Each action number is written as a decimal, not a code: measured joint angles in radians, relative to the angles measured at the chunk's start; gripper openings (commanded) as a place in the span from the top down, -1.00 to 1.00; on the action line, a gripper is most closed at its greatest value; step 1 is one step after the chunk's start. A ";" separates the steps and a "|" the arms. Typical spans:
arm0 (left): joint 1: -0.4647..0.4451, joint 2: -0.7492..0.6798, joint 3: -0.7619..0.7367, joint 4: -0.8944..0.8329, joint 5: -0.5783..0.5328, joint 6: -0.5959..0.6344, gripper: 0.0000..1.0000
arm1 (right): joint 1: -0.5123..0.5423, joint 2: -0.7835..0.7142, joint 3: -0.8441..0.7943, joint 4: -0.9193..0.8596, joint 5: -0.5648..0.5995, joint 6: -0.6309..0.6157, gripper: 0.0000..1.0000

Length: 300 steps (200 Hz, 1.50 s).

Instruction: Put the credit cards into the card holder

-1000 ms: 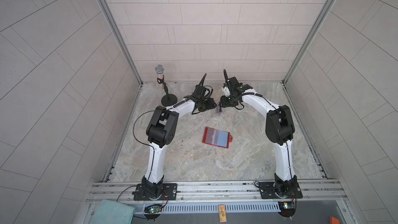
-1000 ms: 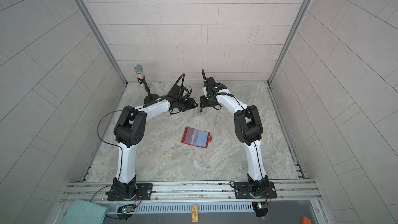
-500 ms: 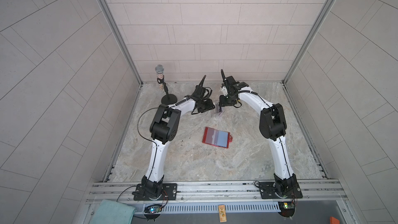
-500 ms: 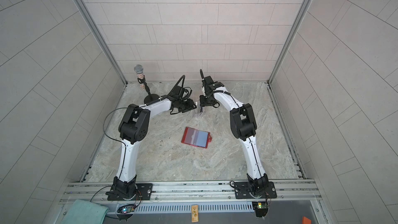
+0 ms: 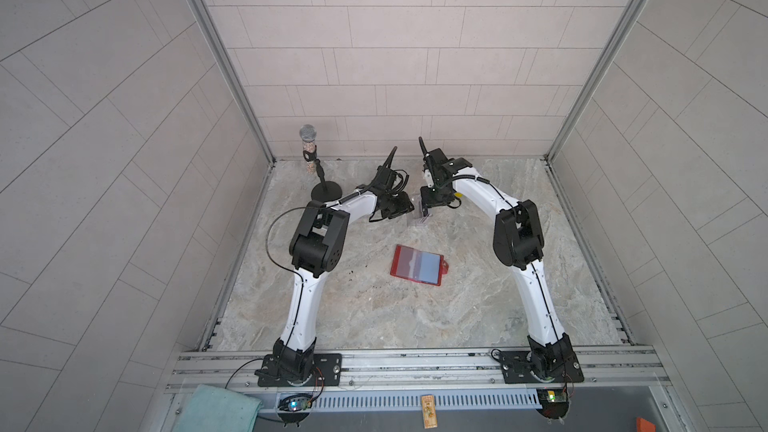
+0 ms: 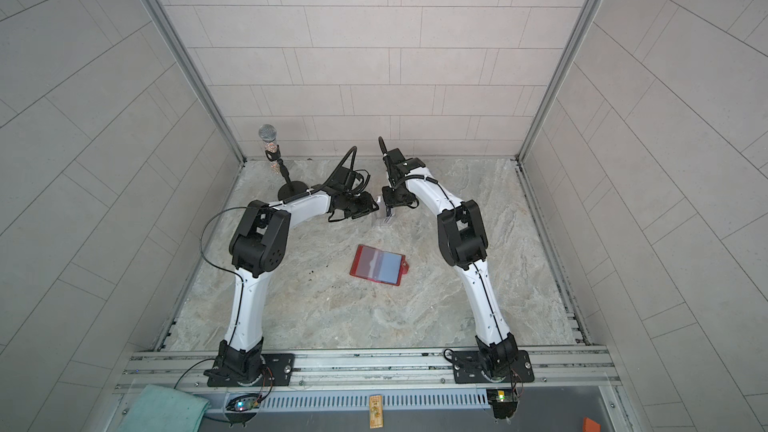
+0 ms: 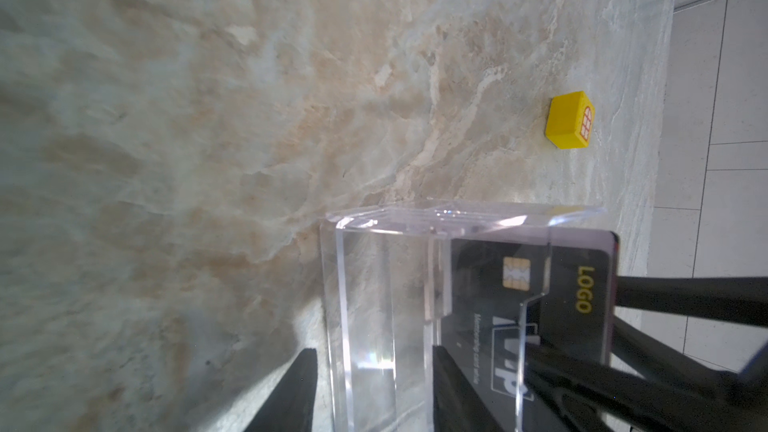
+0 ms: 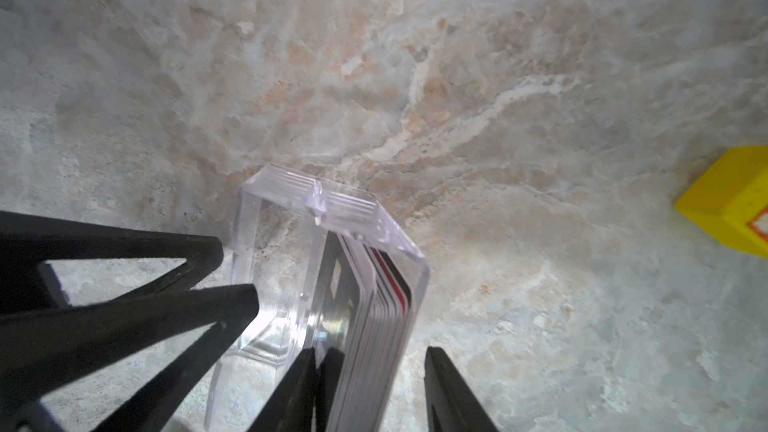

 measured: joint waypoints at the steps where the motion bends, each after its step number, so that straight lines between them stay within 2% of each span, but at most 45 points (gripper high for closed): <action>1: 0.000 0.000 0.000 0.000 0.000 0.000 0.06 | 0.000 0.002 0.002 -0.001 0.001 0.000 0.11; 146: -0.003 -0.001 -0.022 0.039 0.002 -0.010 0.15 | 0.034 0.041 0.117 -0.096 0.138 -0.004 0.14; 230: -0.005 -0.002 -0.023 0.040 -0.001 -0.010 0.17 | 0.035 0.041 0.130 -0.106 0.140 -0.007 0.24; 300: -0.005 -0.003 -0.023 0.040 -0.002 -0.010 0.17 | 0.038 0.041 0.130 -0.106 0.144 -0.008 0.25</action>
